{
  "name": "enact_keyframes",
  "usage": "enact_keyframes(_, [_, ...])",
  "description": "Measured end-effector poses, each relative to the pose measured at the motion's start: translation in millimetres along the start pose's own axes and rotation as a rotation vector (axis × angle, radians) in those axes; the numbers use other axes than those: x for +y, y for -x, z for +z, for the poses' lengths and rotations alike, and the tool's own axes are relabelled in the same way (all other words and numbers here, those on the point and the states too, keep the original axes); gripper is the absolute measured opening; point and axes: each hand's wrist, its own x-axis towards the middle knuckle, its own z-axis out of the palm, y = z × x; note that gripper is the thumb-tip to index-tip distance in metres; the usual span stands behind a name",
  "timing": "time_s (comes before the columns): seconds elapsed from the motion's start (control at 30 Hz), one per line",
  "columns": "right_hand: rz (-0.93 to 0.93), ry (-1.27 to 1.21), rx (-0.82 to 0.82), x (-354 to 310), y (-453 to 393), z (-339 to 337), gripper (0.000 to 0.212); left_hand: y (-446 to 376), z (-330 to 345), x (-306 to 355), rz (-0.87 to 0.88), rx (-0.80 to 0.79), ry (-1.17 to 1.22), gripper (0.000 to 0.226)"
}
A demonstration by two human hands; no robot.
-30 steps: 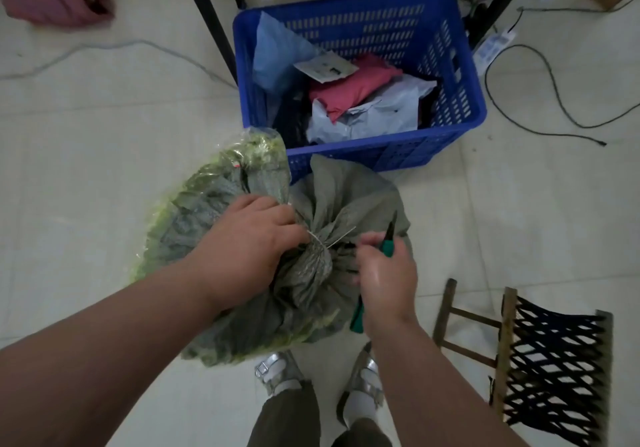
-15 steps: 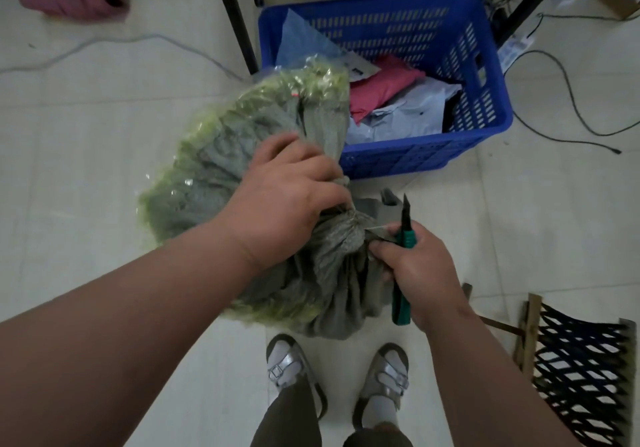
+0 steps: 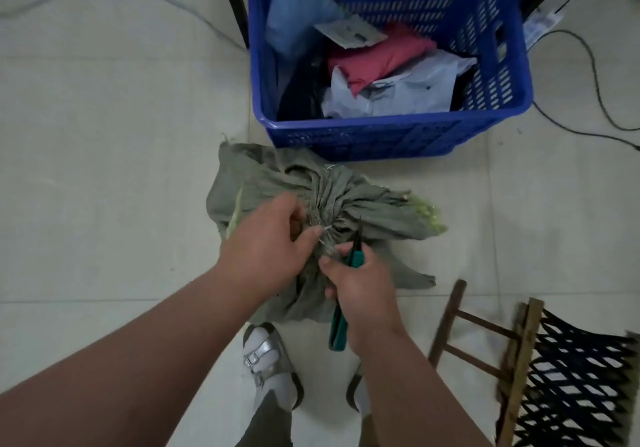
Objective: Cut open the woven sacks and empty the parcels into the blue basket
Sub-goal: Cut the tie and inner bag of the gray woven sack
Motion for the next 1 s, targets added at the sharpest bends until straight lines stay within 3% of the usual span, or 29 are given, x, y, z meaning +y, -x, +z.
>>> enact_keyframes(0.1, [-0.012,0.03,-0.022,6.0,-7.9,-13.7,0.017,2.4,34.8,-6.6,-0.14,-0.007,0.172,0.03])
enact_keyframes(0.27, [-0.067,0.163,-0.122,2.1,-14.0,-25.0,0.014,-1.5,57.8,4.4,-0.539,-0.099,0.556,0.047])
enact_keyframes(0.4, [-0.057,0.209,-0.197,4.7,-14.2,-27.9,0.016,-6.5,53.7,3.8,-0.67,-0.139,0.775,0.037])
enact_keyframes(0.53, [-0.015,0.08,-0.203,7.2,-13.1,-25.7,0.016,-9.4,51.7,0.6,-0.621,-0.027,0.686,0.025])
enact_keyframes(0.63, [0.034,-0.006,-0.153,5.9,-13.4,-25.1,0.024,-6.5,52.1,-3.2,-0.551,0.105,0.695,0.031])
enact_keyframes(0.8, [-0.099,0.11,-0.146,3.7,-10.7,-28.8,0.028,-1.5,44.1,-7.0,-0.364,0.139,0.641,0.036])
enact_keyframes(0.9, [-0.249,0.248,-0.233,7.5,-6.6,-22.1,0.012,-2.5,43.1,-9.9,-0.275,0.137,0.519,0.038])
enact_keyframes(1.0, [-0.223,0.334,-0.299,9.1,-9.1,-11.7,0.02,-5.2,39.3,-13.7,-0.264,0.144,0.457,0.043])
